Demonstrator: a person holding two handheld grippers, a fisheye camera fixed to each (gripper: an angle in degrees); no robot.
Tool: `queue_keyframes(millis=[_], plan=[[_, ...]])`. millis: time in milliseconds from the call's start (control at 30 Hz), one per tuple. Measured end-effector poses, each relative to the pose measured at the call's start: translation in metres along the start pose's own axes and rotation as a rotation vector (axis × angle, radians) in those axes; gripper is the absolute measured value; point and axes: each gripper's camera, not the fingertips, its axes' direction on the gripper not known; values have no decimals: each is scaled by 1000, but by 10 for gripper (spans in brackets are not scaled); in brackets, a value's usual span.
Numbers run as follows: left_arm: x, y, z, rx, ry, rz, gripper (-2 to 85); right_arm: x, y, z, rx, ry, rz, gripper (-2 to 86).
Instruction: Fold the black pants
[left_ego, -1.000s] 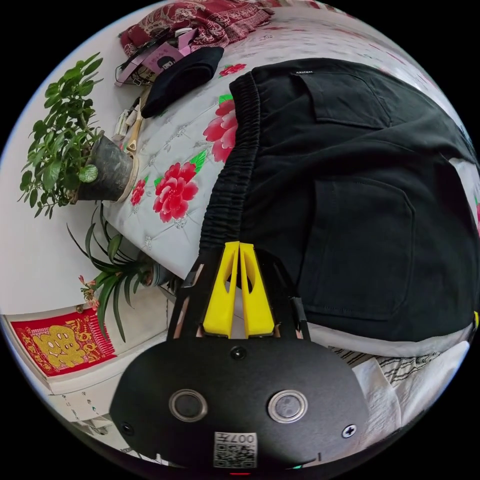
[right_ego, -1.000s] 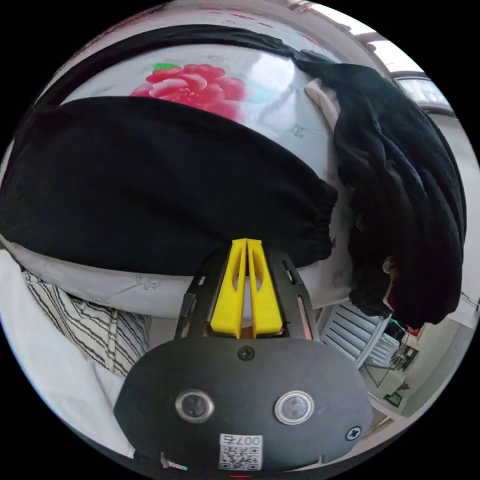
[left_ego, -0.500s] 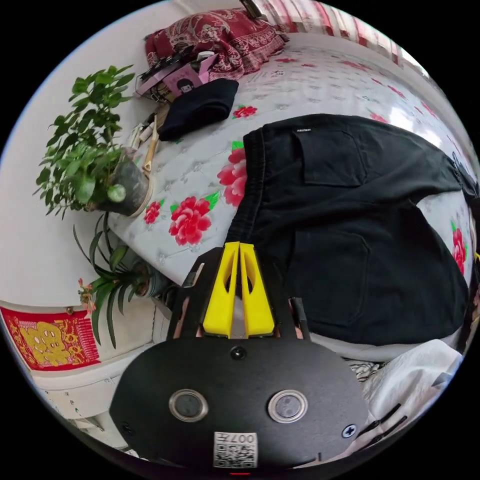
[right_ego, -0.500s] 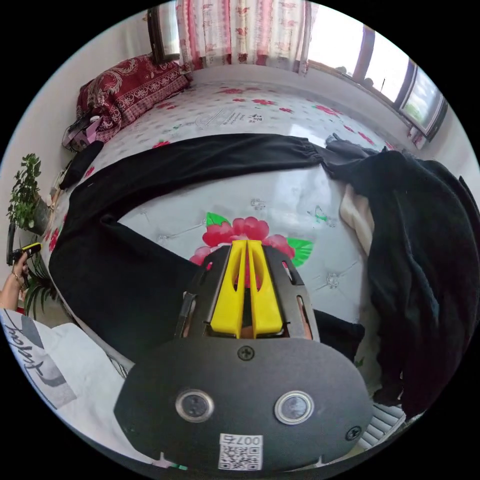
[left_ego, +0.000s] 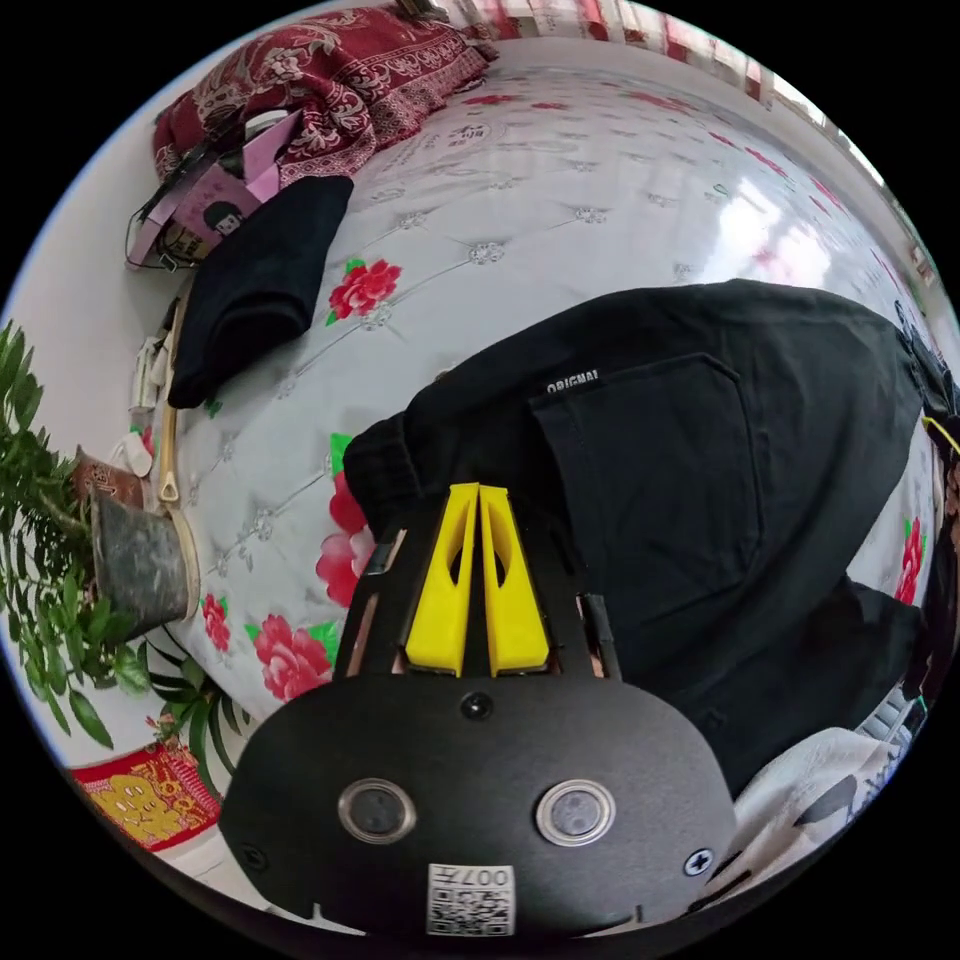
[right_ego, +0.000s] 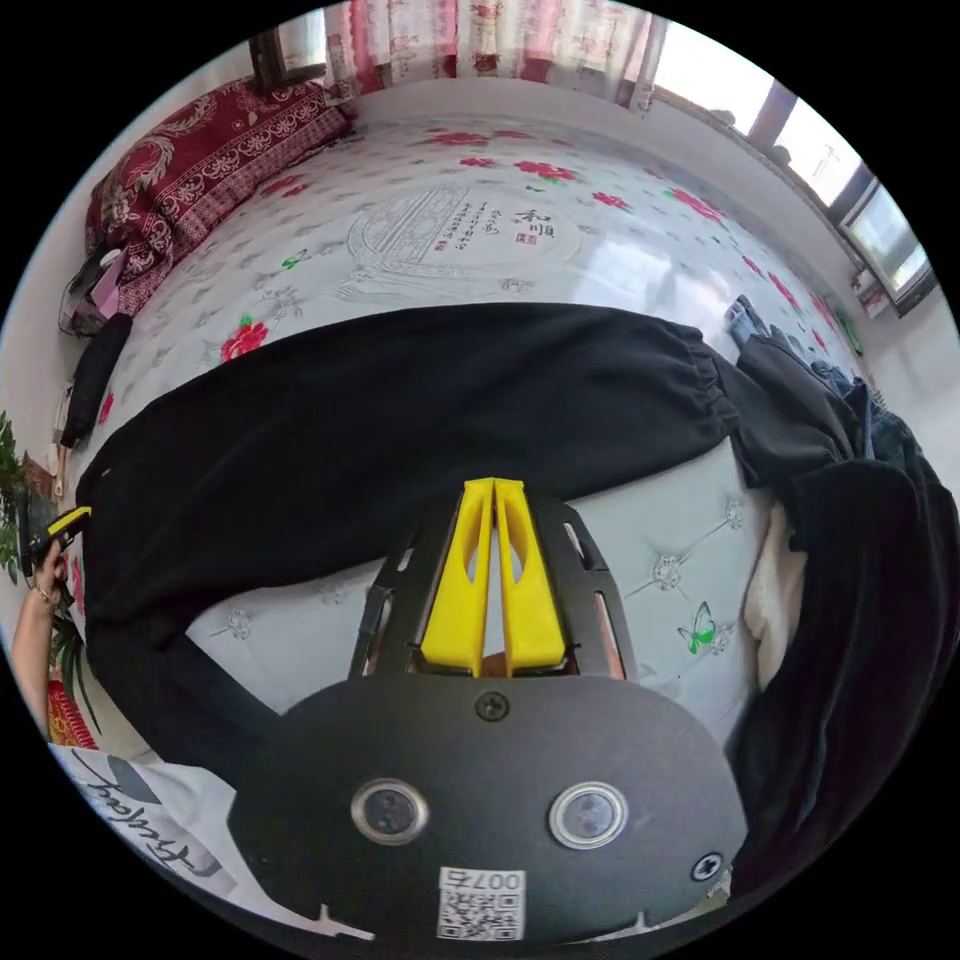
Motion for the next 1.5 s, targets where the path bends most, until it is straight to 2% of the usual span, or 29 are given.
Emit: queue_keyframes(millis=[67,100,267,333,400,467,567,667,800,833,933,1000,1133,1267,1500], plan=[[-13,-3,5,31,-16,-40,-10,-4,-3,29,-110,60,1,-2],[-17,-4,5,29,-10,-57,-10,-10,8,24,-30,76,-18,-2],[-42,2,8,32,105,-243,-9,-28,39,25,-16,159,-116,0],[-40,11,0,59,111,-238,-8,-28,29,20,-66,130,-154,1],[-37,20,-21,131,87,-211,-7,-11,6,-9,37,51,-120,7],[-34,28,-54,265,56,-143,0,7,-18,-32,130,-7,-78,16],[-27,14,-67,312,-26,37,42,21,-69,-46,181,-64,-111,50],[-20,-18,-40,203,-54,205,81,16,-118,-27,101,7,-212,72],[-9,-51,-2,80,-82,296,90,5,-163,16,-54,103,-347,76],[-2,-59,13,10,-91,331,87,3,-168,22,-79,112,-366,75],[18,-64,17,14,-106,449,19,-3,-182,51,-199,157,-444,66],[28,-67,19,-13,-171,479,1,-4,-188,51,-210,35,-466,41],[6,-75,17,-11,-66,339,-8,-6,-189,49,-203,55,-434,10],[-27,-71,2,41,87,188,-9,3,-170,13,-71,46,-388,0],[-41,-43,-50,178,146,202,-9,27,-110,-77,132,30,-357,-3]])
